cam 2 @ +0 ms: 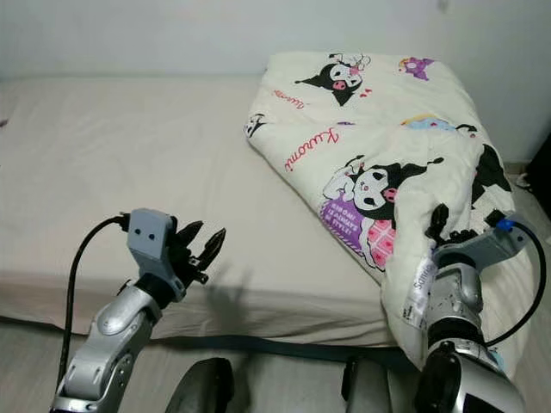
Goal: Clean up the room
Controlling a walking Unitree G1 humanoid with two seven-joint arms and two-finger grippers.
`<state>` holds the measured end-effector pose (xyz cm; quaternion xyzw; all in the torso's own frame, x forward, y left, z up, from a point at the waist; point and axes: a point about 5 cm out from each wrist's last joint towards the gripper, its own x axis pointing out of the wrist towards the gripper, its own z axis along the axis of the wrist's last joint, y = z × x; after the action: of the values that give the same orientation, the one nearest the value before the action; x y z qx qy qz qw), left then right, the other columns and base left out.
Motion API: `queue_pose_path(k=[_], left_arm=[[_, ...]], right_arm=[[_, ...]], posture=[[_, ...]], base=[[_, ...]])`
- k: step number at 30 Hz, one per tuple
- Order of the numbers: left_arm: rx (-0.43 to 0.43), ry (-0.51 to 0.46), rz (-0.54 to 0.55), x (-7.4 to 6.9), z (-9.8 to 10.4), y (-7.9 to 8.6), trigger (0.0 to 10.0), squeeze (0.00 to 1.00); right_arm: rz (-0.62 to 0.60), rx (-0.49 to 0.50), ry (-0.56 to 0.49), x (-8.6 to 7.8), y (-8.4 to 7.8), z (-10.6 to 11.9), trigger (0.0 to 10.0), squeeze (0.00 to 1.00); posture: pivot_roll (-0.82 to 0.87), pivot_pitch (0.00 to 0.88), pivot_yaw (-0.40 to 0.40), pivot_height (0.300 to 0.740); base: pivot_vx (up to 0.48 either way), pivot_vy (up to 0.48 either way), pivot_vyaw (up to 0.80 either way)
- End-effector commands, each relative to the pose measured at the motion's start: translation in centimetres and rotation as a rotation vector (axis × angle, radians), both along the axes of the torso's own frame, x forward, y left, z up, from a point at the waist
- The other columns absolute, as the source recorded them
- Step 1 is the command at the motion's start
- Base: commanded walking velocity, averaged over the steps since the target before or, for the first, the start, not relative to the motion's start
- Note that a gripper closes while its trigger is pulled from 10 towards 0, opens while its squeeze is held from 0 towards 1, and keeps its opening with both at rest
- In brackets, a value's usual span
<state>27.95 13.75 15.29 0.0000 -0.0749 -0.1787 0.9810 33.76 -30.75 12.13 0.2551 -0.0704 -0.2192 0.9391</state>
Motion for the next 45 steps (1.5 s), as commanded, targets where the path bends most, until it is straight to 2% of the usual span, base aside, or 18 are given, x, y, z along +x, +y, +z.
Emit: queue_pose_path(k=[1,4,5,6,9,28,34,35,36,37,39,40,42,45], left_arm=[[0.046,0.005,-0.016,-0.1,-0.1,0.3,10.0,0.0],[0.049,0.004,-0.023,0.0,-0.1,0.2,10.0,0.0],[0.056,0.002,-0.038,0.0,0.0,0.1,10.0,0.0],[0.063,0.0,-0.059,-0.1,0.1,0.1,10.0,0.0],[0.085,-0.009,-0.082,-0.1,0.2,0.1,10.0,0.0],[0.109,-0.033,-0.06,0.4,0.8,1.2,10.0,0.0],[0.1,-0.043,-0.009,0.8,1.2,2.3,10.0,0.0],[0.092,-0.046,0.006,0.9,1.3,2.7,10.0,0.0],[0.078,-0.056,0.042,1.1,1.6,3.4,10.0,0.0],[0.078,-0.056,0.042,1.1,1.6,3.4,10.0,0.0],[0.062,-0.065,0.071,1.3,1.9,3.8,10.0,0.0],[0.062,-0.065,0.071,1.3,1.9,3.8,10.0,0.0],[0.049,-0.073,0.09,1.4,2.2,4.2,10.0,0.0],[0.018,-0.093,0.115,1.5,3.0,4.8,10.0,0.0]], right_arm=[[0.038,0.006,0.051,0.1,0.6,-0.8,8.8,0.0],[0.042,0.001,0.053,0.1,0.6,-0.8,8.8,0.0],[0.037,0.0,0.053,0.1,0.5,-0.8,2.5,0.0],[0.032,-0.004,0.054,0.0,0.5,-0.8,0.0,0.0],[0.021,-0.014,0.06,0.0,0.3,-0.8,0.0,0.0],[0.015,-0.03,0.054,0.2,0.1,-0.3,0.0,0.0],[0.037,-0.061,0.045,0.5,0.3,0.3,0.0,0.0],[0.062,-0.079,0.039,0.8,0.7,0.5,0.0,0.0],[0.148,-0.143,0.027,1.6,2.3,1.0,0.0,0.0],[0.148,-0.143,0.027,1.6,2.3,1.0,0.0,0.0],[0.222,-0.195,0.016,2.1,3.8,1.3,0.0,0.0],[0.222,-0.195,0.016,2.1,3.8,1.3,0.0,0.0],[0.279,-0.228,0.003,2.5,4.9,1.4,0.0,0.0],[0.421,-0.304,-0.037,3.2,7.8,1.9,0.0,0.0]], posture=[[0.12,0.177,0.072,0.568],[0.12,0.177,0.072,0.568],[0.12,0.176,0.072,0.568],[0.12,0.17,0.072,0.568],[0.13,0.167,0.071,0.568],[0.12,0.15,0.063,0.568],[0.11,0.146,0.057,0.568],[0.11,0.146,0.056,0.568],[0.11,0.142,0.048,0.568],[0.11,0.142,0.048,0.568],[0.11,0.142,0.046,0.568],[0.11,0.142,0.046,0.568],[0.1,0.141,0.041,0.568],[0.1,0.141,0.037,0.568]], base=[[0.0,0.0,0.0],[0.0,0.0,0.0],[0.0,0.0,0.0],[0.0,0.0,0.0],[0.0,0.0,0.0],[0.0,0.0,0.0],[0.0,0.0,0.0],[0.0,0.0,0.0],[0.0,0.0,0.0],[0.0,0.0,0.0],[0.0,0.0,0.0],[0.0,0.0,0.0],[0.0,0.0,0.0],[0.0,0.0,0.0]])
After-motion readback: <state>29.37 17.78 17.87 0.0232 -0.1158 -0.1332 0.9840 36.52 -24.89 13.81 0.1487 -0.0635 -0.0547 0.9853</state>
